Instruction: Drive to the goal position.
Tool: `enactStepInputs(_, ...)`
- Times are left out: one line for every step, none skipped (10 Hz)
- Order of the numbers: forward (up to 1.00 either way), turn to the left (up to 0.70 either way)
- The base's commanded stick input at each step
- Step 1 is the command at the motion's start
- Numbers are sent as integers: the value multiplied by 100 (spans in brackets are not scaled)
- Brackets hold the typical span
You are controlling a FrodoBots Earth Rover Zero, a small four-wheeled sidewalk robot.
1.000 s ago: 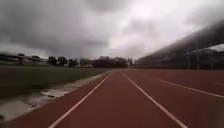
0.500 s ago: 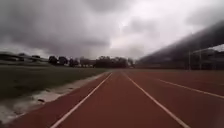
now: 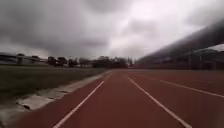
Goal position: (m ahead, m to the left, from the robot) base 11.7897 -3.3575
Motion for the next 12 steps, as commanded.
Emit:
enactStepInputs(70, 12)
enactStepInputs(70, 8)
enactStepInputs(70, 1)
enactStepInputs(70, 6)
enactStepInputs(70, 5)
enactStepInputs(70, 0)
enactStepInputs(70, 2)
enactStepInputs(70, 3)
enactStepInputs(70, 2)
enactStepInputs(70, 1)
enactStepInputs(70, 0)
enactStepInputs(70, 0)
